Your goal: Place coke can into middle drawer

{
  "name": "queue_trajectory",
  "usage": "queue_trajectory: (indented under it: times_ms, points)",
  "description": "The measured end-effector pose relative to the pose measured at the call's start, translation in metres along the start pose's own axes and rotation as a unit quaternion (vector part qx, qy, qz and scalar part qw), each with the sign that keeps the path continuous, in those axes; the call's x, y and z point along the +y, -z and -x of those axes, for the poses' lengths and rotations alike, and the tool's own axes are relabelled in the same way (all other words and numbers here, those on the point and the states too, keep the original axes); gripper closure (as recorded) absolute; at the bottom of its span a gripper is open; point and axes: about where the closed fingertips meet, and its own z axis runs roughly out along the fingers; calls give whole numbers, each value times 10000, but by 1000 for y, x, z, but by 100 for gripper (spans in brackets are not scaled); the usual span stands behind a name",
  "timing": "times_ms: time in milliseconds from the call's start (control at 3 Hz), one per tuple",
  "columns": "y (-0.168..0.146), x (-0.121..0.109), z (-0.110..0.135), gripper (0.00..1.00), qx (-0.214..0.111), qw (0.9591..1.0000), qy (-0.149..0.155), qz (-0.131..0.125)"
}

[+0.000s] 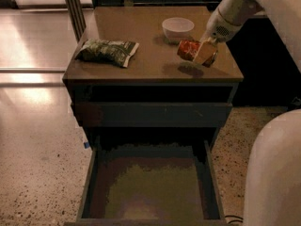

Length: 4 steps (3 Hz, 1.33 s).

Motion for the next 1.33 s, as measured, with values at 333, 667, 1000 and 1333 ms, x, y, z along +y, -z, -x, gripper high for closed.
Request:
queue_trajectory:
  times_ms: [333,667,1000,1333]
  points:
    - [46,39,8,100,-682,9974,-233,31]
    - [62,96,11,100,-1045,9933,-431,257]
    - [33,128,-3,100,-853,9931,-484,638]
    - [31,134,-5,100,-838,9932,-503,627]
